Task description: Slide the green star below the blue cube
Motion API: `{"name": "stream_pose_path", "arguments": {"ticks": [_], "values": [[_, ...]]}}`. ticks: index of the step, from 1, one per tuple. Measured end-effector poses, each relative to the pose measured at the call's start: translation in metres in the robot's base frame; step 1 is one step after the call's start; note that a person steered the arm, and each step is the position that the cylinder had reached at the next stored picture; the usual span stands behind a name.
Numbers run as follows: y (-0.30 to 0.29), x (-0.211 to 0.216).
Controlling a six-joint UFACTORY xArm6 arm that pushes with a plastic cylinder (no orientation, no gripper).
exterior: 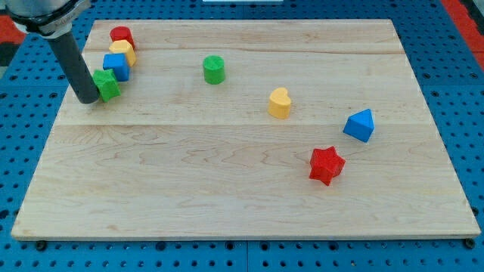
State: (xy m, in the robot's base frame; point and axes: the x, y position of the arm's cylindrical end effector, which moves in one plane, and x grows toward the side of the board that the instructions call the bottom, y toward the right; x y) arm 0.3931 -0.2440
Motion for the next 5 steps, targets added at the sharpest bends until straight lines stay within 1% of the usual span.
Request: {"name": "stream_pose_path", "arguments": {"ticks": [3,5], "values": [[0.031,0.000],[0.021,0.000]]}}
